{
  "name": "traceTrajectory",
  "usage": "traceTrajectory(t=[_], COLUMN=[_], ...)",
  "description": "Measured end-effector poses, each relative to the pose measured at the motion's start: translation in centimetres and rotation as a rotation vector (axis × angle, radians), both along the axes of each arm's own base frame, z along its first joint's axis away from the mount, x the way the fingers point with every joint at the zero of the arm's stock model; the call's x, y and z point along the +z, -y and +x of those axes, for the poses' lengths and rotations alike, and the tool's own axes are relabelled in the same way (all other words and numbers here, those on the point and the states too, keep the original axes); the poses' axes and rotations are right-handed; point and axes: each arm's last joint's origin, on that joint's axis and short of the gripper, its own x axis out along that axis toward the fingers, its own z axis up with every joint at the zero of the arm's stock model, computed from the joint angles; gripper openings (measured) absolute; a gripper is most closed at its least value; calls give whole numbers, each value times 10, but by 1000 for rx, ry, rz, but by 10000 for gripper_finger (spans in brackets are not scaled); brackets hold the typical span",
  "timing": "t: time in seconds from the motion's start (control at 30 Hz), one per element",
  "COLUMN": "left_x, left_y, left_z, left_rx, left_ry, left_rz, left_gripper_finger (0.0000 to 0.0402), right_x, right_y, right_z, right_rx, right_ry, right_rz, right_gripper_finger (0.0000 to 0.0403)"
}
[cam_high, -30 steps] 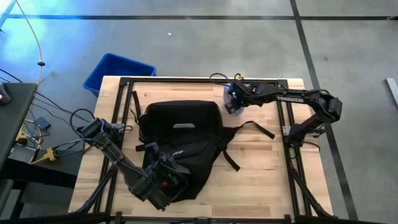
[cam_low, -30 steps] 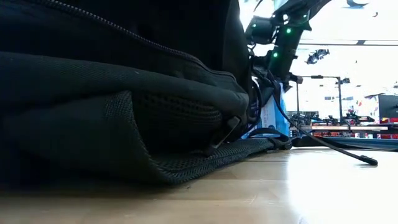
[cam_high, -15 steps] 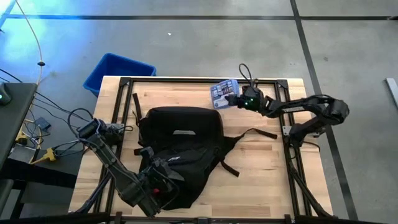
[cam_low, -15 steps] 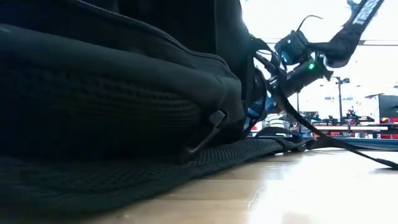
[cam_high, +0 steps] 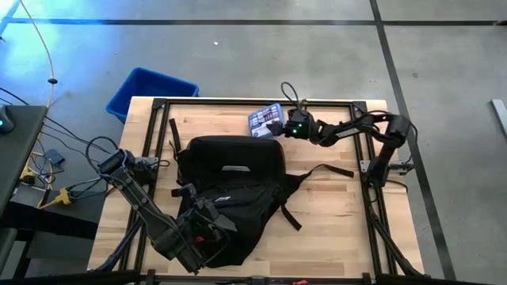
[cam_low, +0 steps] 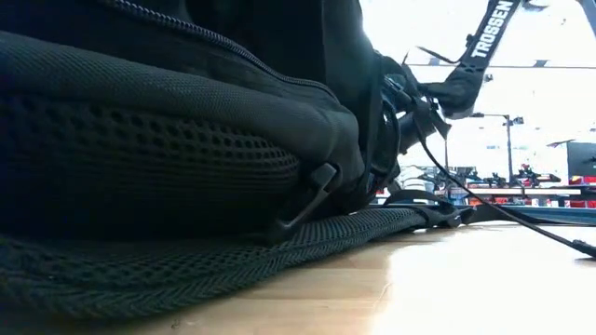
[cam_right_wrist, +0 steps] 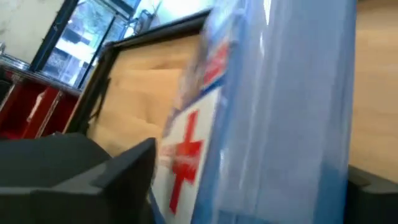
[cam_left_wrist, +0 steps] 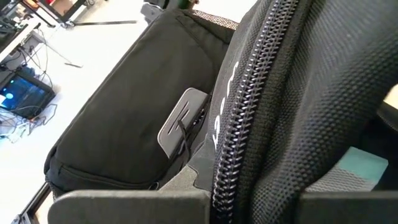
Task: Unpack backpack
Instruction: Remove the medkit from the backpack, then remove the red medicine organizer from the backpack
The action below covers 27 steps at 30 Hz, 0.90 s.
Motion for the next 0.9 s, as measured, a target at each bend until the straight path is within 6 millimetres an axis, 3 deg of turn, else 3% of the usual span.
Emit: traceTrajectory(t=[0.13, 0.47, 0.63, 0.77, 0.9], left_x=[0, 0, 0, 1, 2], left_y=[2, 2, 2, 2, 1], left_z=[-1, -2, -2, -1, 0], left_rx=[0, 8, 8, 3, -5], left_ry=[6, 14, 14, 34, 71], left_rz=[-7, -18, -19, 1, 40], left_gripper_finger=[0, 0, 0, 0, 0], right_x=[7, 60, 76, 106, 133], right_y=[0, -12, -27, -66, -134], right_z=[-2, -30, -50, -58, -64], right_rx=[8, -66, -97, 38, 264], right_ry=[-49, -175, -334, -379, -293], right_rz=[-26, -155, -215, -415, -605], right_gripper_finger=[391, 373, 373, 373, 373])
